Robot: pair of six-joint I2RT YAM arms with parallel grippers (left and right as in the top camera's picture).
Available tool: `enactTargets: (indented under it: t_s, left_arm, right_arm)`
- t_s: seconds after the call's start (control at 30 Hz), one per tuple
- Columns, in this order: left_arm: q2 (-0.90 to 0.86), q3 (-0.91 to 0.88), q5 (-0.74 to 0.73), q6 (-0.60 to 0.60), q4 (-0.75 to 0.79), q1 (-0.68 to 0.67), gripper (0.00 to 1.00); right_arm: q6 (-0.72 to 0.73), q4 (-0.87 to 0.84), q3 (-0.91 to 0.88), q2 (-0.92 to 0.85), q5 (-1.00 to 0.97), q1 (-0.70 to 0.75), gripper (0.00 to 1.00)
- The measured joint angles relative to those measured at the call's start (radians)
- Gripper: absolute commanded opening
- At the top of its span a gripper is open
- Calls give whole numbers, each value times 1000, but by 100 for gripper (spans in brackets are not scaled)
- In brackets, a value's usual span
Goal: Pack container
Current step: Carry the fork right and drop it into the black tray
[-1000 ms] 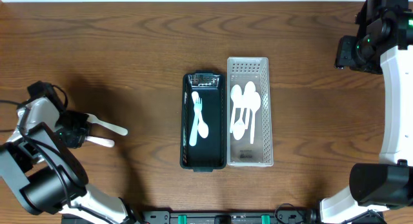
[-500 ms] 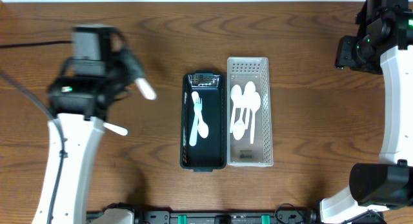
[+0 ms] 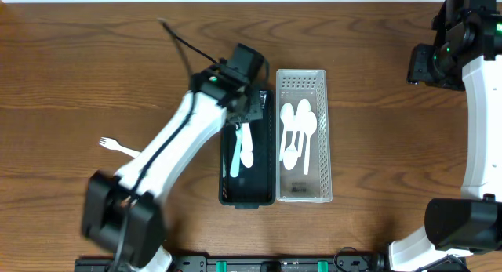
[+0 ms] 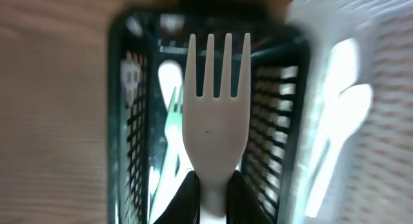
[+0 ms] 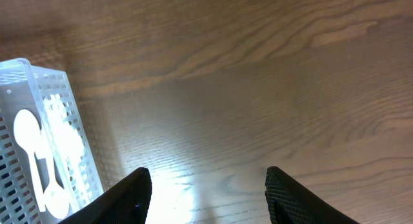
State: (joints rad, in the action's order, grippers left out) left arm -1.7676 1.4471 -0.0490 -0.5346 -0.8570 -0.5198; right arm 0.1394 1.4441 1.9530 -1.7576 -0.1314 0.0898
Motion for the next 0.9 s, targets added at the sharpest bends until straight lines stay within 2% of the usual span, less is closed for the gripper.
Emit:
enactTargets:
  t_s: [0.2, 0.53, 0.67, 0.9]
  left_arm:
    - [-145, 0, 0, 0, -11, 1, 28]
    - [-178, -1, 0, 72, -10, 1, 33]
    - [-142, -1, 30, 118, -10, 1, 38]
    - [79, 40, 184, 198, -11, 18, 61]
  right_arm:
    - [-14, 10, 0, 0, 0, 0, 60]
    - [-19, 10, 0, 0, 0, 0, 60]
    - [-19, 8, 0, 0, -6, 0, 60]
    - [-19, -23, 0, 0, -27, 10, 60]
